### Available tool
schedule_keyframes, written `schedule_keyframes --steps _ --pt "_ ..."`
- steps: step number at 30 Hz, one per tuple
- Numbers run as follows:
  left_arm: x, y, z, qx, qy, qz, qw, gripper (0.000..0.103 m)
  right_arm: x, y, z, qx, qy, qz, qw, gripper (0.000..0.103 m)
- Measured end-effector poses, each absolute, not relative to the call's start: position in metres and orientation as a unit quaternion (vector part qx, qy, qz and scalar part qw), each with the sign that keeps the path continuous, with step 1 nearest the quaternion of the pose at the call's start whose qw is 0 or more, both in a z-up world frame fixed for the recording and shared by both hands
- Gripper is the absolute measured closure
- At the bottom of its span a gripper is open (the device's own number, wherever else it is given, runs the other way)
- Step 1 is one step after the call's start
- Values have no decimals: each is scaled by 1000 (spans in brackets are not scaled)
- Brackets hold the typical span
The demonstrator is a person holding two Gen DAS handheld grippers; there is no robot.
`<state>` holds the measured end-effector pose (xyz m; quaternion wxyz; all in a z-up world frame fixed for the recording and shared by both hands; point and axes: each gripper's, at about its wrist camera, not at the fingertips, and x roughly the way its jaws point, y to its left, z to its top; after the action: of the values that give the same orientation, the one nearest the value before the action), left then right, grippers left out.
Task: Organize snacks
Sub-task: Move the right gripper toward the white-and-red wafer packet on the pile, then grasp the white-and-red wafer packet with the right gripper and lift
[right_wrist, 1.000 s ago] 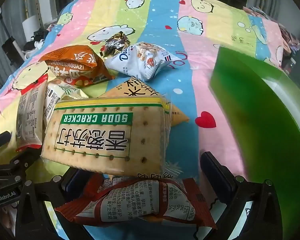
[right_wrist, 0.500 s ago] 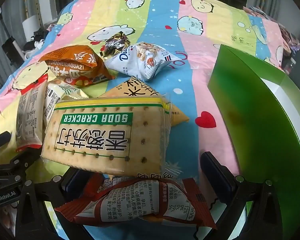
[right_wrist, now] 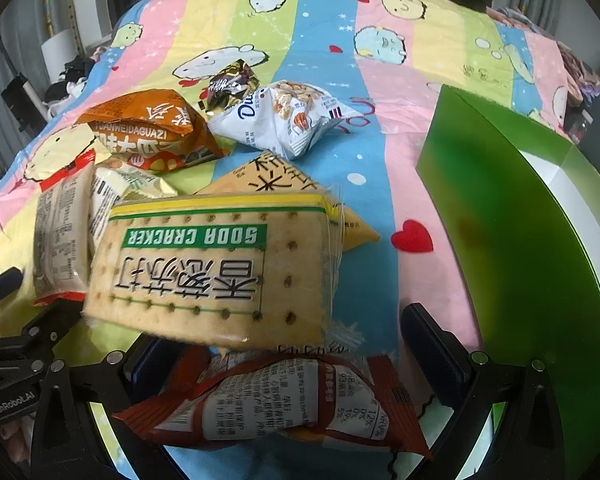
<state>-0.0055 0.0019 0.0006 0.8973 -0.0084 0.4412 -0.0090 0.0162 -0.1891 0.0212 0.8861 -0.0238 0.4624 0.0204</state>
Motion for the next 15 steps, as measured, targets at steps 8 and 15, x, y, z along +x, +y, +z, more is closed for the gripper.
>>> schedule_keyframes --steps 8,15 --pt "-27 14 25 -60 457 -61 885 29 -14 -196 46 70 469 106 874 2" --pt "-20 27 63 -150 434 -98 883 29 -10 -187 99 102 430 151 884 9"
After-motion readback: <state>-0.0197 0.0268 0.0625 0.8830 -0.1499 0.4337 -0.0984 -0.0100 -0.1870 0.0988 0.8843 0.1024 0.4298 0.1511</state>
